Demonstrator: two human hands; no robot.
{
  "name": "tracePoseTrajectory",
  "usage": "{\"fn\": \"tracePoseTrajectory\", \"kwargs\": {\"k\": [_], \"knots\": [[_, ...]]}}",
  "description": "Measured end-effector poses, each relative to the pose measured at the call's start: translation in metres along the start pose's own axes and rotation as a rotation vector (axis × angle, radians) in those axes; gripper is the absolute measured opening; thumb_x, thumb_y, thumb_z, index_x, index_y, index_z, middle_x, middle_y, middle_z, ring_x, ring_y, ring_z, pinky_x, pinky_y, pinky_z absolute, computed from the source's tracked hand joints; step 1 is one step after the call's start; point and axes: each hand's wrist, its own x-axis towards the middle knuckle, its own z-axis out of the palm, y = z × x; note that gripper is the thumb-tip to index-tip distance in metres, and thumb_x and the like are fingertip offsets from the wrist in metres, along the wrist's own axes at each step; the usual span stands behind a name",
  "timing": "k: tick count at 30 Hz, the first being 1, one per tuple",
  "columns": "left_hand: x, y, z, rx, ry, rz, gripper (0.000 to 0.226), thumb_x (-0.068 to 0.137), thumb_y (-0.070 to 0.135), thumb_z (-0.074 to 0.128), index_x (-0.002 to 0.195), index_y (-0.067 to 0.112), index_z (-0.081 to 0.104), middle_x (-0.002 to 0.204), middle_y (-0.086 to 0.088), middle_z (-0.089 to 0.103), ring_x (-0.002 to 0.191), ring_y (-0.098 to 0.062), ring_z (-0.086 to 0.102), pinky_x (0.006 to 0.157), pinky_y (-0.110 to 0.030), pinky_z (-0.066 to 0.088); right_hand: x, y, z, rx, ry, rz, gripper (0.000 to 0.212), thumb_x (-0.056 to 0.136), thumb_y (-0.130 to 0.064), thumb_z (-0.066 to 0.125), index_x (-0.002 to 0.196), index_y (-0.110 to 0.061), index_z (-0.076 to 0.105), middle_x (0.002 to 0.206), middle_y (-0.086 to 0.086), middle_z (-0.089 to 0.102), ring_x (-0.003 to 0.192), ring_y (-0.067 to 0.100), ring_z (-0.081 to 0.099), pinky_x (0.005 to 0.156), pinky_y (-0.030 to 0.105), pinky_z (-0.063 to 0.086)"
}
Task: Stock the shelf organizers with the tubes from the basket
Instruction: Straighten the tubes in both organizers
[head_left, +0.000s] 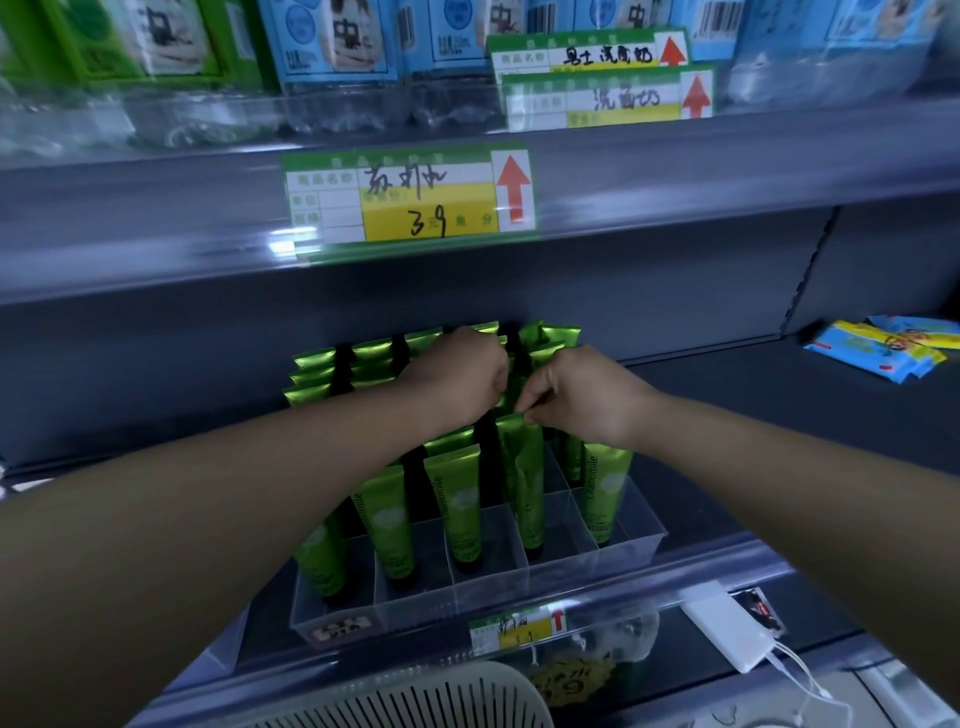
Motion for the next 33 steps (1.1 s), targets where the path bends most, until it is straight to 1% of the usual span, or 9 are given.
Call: {"fn": "tracePoseTrajectory", "kwargs": {"k": [4, 12, 16, 20, 23, 25, 27, 29, 33], "knots": [[-0.001, 0.000, 0.000, -0.003, 0.002, 0.007, 0.011, 0.081, 0.011, 0.064, 0.084, 0.016, 0.073, 0.091, -0.004, 0.071, 0.086, -0.020, 0.065, 0.074, -0.026, 0.050, -0.002, 0.003, -0.001, 0.013, -0.013, 0.002, 0.016, 0.082, -0.011, 0.069, 0.097, -0.013, 0.075, 0.095, 0.001, 0.073, 0.078, 0.003, 0.058, 0.068, 0.007, 0.038], [-0.004, 0.001, -0.005, -0.033, -0.007, 0.000, 0.010, 0.079, 0.015, 0.069, 0.087, 0.016, 0.074, 0.094, -0.002, 0.071, 0.088, -0.019, 0.065, 0.074, -0.023, 0.047, -0.005, 0.001, -0.010, 0.023, -0.072, 0.005, 0.021, 0.082, -0.011, 0.069, 0.103, -0.014, 0.073, 0.096, -0.001, 0.071, 0.081, 0.002, 0.058, 0.070, 0.007, 0.039], [-0.009, 0.001, -0.015, -0.045, -0.007, 0.006, 0.014, 0.078, 0.015, 0.069, 0.092, 0.014, 0.073, 0.096, -0.003, 0.071, 0.092, -0.020, 0.065, 0.081, -0.027, 0.051, -0.008, -0.004, -0.019, 0.022, -0.032, -0.001, 0.023, 0.083, -0.008, 0.066, 0.104, -0.014, 0.072, 0.097, 0.000, 0.072, 0.085, 0.005, 0.062, 0.077, 0.012, 0.045], [-0.019, 0.002, -0.031, -0.060, 0.024, 0.016, 0.019, 0.078, 0.016, 0.069, 0.097, 0.015, 0.072, 0.097, -0.003, 0.072, 0.094, -0.019, 0.064, 0.084, -0.031, 0.051, -0.015, -0.010, -0.027, 0.013, 0.044, -0.061, 0.023, 0.084, -0.007, 0.064, 0.103, -0.015, 0.072, 0.097, -0.002, 0.071, 0.081, 0.001, 0.058, 0.071, 0.001, 0.040], [-0.036, 0.001, -0.040, -0.069, 0.033, 0.034, 0.018, 0.079, 0.018, 0.069, 0.097, 0.015, 0.071, 0.095, -0.001, 0.072, 0.091, -0.016, 0.065, 0.082, -0.027, 0.051, -0.025, -0.015, -0.028, 0.001, 0.038, -0.130, 0.021, 0.084, -0.008, 0.066, 0.103, -0.014, 0.072, 0.097, -0.003, 0.069, 0.078, -0.001, 0.055, 0.067, -0.005, 0.035], [-0.051, 0.000, -0.041, -0.068, 0.012, 0.044, 0.016, 0.080, 0.020, 0.070, 0.095, 0.016, 0.071, 0.093, 0.001, 0.072, 0.088, -0.014, 0.064, 0.079, -0.026, 0.051, -0.032, -0.019, -0.026, -0.041, -0.008, -0.169, 0.022, 0.084, -0.011, 0.066, 0.105, -0.015, 0.071, 0.100, -0.005, 0.068, 0.080, -0.001, 0.054, 0.071, 0.000, 0.038], [-0.064, -0.001, -0.037, -0.025, -0.036, 0.059, 0.016, 0.081, 0.024, 0.070, 0.095, 0.017, 0.070, 0.093, 0.002, 0.071, 0.087, -0.014, 0.064, 0.079, -0.027, 0.051, -0.037, -0.021, -0.021, -0.120, -0.050, -0.190, 0.023, 0.085, -0.015, 0.065, 0.108, -0.017, 0.070, 0.106, -0.005, 0.067, 0.087, 0.002, 0.056, 0.078, 0.009, 0.041], [-0.072, -0.003, -0.030, 0.032, -0.076, 0.075, 0.015, 0.083, 0.026, 0.068, 0.095, 0.017, 0.069, 0.093, 0.002, 0.070, 0.087, -0.014, 0.063, 0.079, -0.029, 0.052, -0.040, -0.024, -0.017, -0.189, -0.083, -0.192, 0.025, 0.087, -0.019, 0.064, 0.111, -0.020, 0.068, 0.111, -0.006, 0.065, 0.096, 0.006, 0.057, 0.083, 0.014, 0.041], [-0.080, -0.007, -0.020, 0.146, -0.135, 0.070, 0.019, 0.085, 0.023, 0.063, 0.104, 0.019, 0.066, 0.099, -0.002, 0.066, 0.090, -0.019, 0.062, 0.079, -0.036, 0.053, -0.042, -0.028, -0.010, -0.302, -0.110, -0.204, 0.026, 0.088, -0.022, 0.061, 0.114, -0.023, 0.066, 0.117, -0.006, 0.061, 0.105, 0.015, 0.056, 0.089, 0.029, 0.046]]}}
